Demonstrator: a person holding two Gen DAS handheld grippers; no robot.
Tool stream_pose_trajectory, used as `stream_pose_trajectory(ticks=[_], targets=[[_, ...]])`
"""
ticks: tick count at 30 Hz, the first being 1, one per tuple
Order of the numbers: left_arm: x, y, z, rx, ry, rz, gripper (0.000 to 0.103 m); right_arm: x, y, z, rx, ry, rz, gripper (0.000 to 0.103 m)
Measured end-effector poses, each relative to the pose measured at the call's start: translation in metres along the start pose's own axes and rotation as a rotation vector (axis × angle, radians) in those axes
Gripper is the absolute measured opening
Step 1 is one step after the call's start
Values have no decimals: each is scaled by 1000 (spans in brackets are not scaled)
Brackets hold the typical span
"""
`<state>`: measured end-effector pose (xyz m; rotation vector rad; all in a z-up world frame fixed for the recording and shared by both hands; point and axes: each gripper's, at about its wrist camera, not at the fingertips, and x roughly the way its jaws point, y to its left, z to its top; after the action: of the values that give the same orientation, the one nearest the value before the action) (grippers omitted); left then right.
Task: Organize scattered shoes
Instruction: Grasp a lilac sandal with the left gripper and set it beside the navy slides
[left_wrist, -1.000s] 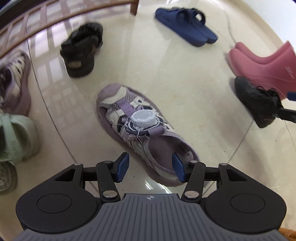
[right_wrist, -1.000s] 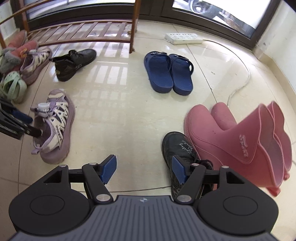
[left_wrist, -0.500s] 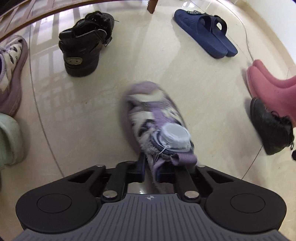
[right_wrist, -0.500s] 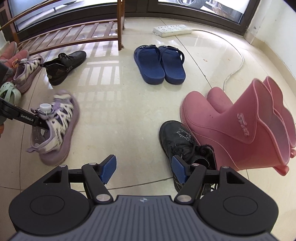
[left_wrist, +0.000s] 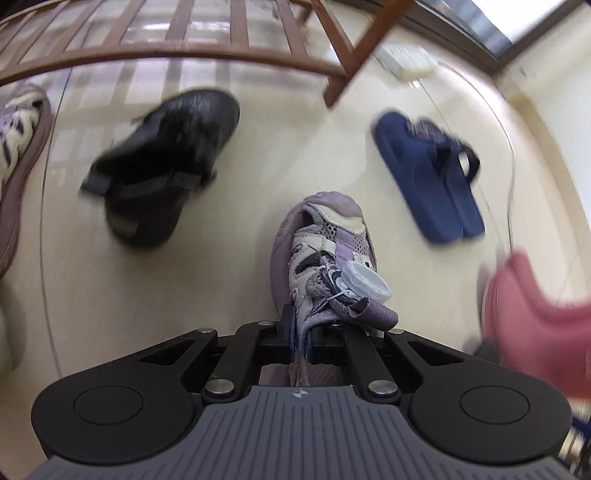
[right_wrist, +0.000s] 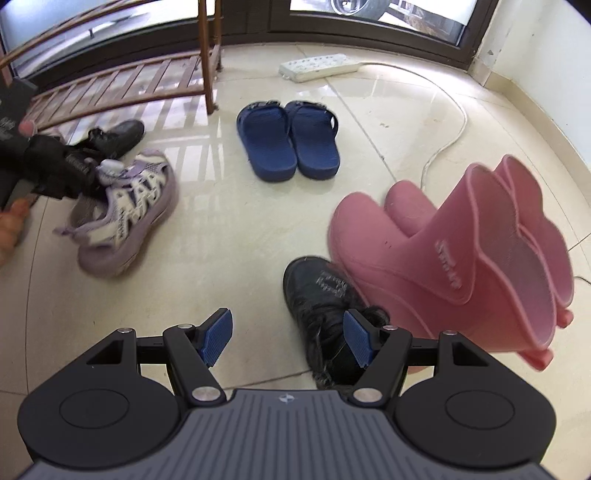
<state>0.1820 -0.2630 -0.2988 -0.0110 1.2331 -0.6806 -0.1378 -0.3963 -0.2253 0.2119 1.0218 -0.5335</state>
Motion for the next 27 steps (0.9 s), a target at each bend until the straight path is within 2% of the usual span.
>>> stream_pose_trajectory(ticks=[8,11,16,21,24,26,27], targets=[[33,-28,37,-260,-46,2,6,3,-13,14,103,-68,26,73],[46,-42,44,-267,-99,2,6,0,-16,20,136,-106,45,73],[67,-53,54,-301,-105,14,7,-2,-18,26,153,-131,66,73],[83,-63,52,-266,-120,23,9,-2,-23,29,161,-130,65,73],[84,-72,49,-183,-140,30,18,-3,-26,29,156,-126,56,73],[85,-76,51,-157,-126,33,46,-3,-25,29,154,-126,52,73],[84,-76,51,-153,-125,38,52,-3,-25,28,154,-126,51,73]])
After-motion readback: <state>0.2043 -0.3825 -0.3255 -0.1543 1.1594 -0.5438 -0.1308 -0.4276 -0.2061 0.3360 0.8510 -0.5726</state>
